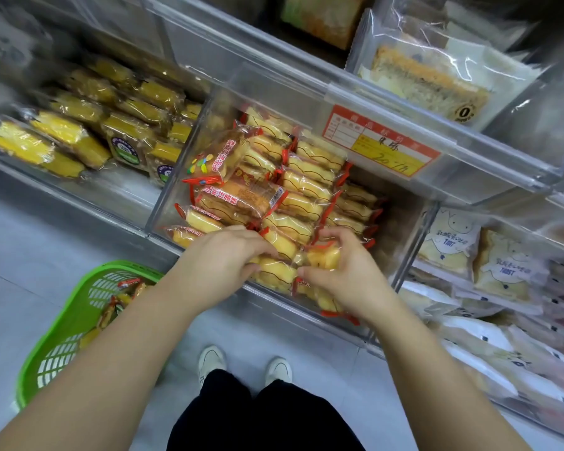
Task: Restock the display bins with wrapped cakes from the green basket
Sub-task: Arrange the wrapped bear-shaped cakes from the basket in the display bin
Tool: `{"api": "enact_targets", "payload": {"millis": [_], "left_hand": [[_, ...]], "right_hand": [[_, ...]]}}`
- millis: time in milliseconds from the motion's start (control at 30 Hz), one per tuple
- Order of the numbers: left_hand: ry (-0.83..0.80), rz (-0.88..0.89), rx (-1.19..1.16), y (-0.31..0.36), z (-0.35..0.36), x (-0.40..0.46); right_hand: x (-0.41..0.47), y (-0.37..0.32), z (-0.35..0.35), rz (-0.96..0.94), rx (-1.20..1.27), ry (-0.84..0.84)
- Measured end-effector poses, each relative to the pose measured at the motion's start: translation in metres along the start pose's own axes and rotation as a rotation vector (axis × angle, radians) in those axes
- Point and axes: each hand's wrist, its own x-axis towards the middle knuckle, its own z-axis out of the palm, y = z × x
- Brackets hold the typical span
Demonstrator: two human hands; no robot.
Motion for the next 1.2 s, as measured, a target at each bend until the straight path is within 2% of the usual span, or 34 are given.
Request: {"api": "enact_targets", "payload": {"millis": [67,133,233,367,433,500,600,800,933,1067,1133,1200], "left_hand": [[0.034,0.055,0.062,0.005,-0.004,0.002],[0.122,0.155,0.071,0.009,-0.009,0.004],[0.144,0.291,0.157,0.013,-0.008,0.012],[0.006,0.322,0.356,0.008,-0.003,0.016],[0.022,0.268,0.390,0.001,-0.006,0.013],[0.053,0.181,0.391,-0.004,-0.010,0.011],[0.013,0.153,0.335,-0.002,-0.007,0.012],[-0.056,0.118,0.337,0.001,0.002,0.007],[-0.067,0.147,0.291,-0.004,-0.002,0.006],[-0.141,0.095,0.209,-0.007,-0.005,0.006],[-0.109,0.082,0.163,-0.006,-0.006,0.007],[0.009,0.031,0.052,-0.002,-0.008,0.008]], "right_hand": [[-0.005,0.002,-0.009,0.152,0.362,0.014],[-0.008,0.004,-0.017,0.208,0.666,-0.002],[-0.010,0.005,-0.023,0.170,0.781,-0.031],[-0.007,0.006,-0.021,0.161,0.669,0.019],[-0.006,0.004,-0.019,0.182,0.546,0.031],[-0.004,0.005,-0.018,0.191,0.491,-0.002],[-0.005,0.004,-0.020,0.134,0.458,-0.033],[-0.004,0.002,-0.030,-0.134,0.028,0.085],[-0.001,-0.003,-0.027,-0.288,-0.127,-0.018],[0.008,-0.006,0.002,-0.275,-0.296,0.020],[0.011,-0.008,0.012,-0.257,-0.307,0.037],[0.013,-0.007,0.014,-0.215,-0.093,0.011]]}}
